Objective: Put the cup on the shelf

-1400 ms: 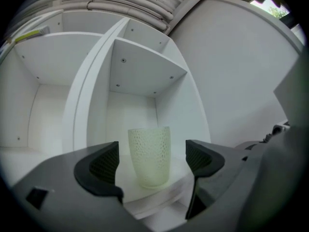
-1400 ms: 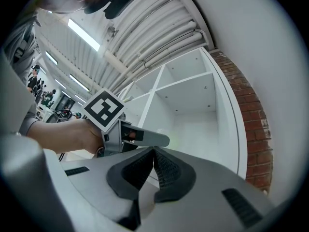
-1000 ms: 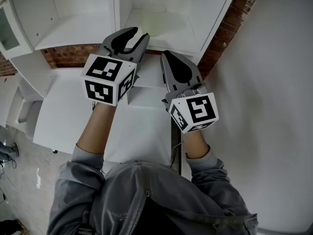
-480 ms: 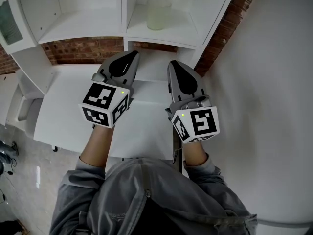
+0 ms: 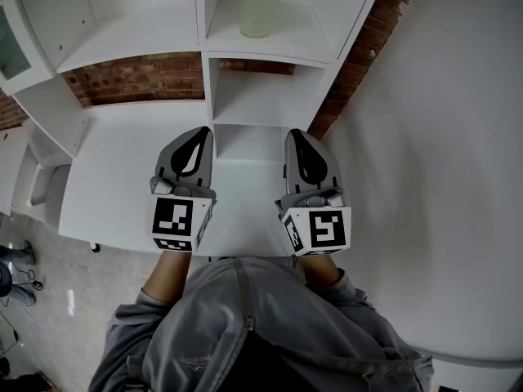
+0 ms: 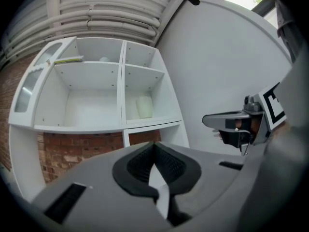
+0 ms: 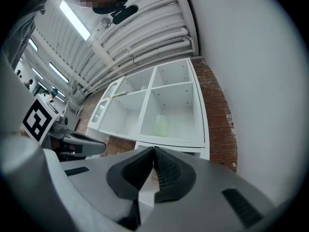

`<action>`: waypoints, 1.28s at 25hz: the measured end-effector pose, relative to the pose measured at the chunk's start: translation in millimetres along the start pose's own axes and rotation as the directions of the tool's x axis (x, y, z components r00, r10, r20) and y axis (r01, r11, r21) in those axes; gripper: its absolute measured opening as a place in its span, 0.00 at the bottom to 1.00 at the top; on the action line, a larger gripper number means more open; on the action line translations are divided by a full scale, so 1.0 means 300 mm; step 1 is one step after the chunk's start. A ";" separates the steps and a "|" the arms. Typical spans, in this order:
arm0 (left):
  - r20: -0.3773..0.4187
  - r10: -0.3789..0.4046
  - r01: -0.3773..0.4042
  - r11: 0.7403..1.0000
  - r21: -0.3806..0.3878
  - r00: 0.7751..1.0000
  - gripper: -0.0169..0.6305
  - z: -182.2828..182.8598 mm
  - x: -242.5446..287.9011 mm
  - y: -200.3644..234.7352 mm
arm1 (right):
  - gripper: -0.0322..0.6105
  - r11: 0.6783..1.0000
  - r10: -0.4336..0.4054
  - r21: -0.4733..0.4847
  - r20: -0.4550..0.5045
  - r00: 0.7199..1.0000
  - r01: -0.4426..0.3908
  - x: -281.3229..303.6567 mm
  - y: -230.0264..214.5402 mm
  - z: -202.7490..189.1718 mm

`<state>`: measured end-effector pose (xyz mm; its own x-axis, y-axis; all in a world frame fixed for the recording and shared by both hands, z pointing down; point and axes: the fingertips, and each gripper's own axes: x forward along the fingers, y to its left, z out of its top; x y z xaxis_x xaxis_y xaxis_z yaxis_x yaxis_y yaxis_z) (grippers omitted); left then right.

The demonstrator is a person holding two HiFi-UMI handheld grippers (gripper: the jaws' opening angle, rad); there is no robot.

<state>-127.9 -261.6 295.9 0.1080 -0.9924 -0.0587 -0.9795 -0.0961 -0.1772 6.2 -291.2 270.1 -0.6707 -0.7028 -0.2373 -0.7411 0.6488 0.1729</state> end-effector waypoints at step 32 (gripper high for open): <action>-0.074 -0.011 0.004 0.996 -0.089 0.997 0.04 -0.220 -0.059 -0.149 | 0.09 0.997 0.067 0.038 -0.114 0.991 -0.063 -0.117 0.066 -0.252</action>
<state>-97.2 -244.9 369.8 0.1057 -0.9943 0.0166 -0.9903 -0.1068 -0.0892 12.5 -275.7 354.2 -0.7181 -0.6865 -0.1143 -0.6956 0.7025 0.1508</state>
